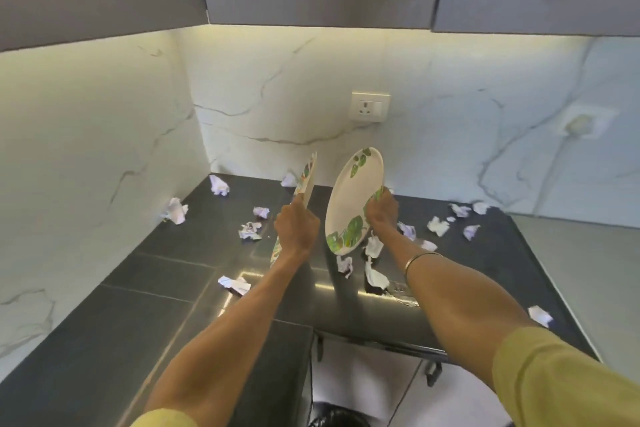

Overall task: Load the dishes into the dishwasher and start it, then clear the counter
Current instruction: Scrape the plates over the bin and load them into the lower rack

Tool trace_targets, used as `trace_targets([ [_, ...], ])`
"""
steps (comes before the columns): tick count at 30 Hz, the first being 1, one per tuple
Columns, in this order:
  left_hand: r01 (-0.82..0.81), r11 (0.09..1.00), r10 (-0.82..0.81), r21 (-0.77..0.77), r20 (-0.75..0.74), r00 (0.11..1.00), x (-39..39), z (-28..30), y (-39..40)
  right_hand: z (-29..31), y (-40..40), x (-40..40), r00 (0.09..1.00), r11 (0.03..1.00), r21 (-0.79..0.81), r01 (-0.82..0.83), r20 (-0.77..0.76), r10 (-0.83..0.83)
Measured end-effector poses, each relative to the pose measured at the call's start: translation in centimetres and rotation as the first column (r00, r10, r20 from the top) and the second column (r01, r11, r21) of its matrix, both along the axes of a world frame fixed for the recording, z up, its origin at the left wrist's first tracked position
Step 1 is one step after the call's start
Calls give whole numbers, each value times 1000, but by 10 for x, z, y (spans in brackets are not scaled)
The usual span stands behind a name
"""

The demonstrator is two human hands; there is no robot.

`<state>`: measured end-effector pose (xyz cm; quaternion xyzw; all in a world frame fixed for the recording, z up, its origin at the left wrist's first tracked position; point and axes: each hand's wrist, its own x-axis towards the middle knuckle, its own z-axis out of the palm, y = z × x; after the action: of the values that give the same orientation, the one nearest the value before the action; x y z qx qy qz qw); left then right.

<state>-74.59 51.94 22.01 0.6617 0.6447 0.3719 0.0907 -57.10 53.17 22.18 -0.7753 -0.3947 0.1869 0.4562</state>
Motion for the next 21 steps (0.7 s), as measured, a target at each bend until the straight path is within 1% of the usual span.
trace_targets([
  [5,101,995,-101,14,23,995,42,4,-39,7,-50,45,995,995,-19,101,14,-100],
  [9,174,984,-175,36,48,983,75,7,-76,13,-97,79,985,985,12,171,-11,-171],
  [14,217,975,-221,52,101,970,116,10,-134,9,-167,119,985,984,33,174,-20,-173],
  [19,227,973,-231,41,152,961,146,0,-203,-5,-240,154,982,982,-23,189,8,-189],
  [21,263,964,-265,37,174,948,158,-6,-234,-8,-273,165,979,978,-32,205,-7,-205],
])
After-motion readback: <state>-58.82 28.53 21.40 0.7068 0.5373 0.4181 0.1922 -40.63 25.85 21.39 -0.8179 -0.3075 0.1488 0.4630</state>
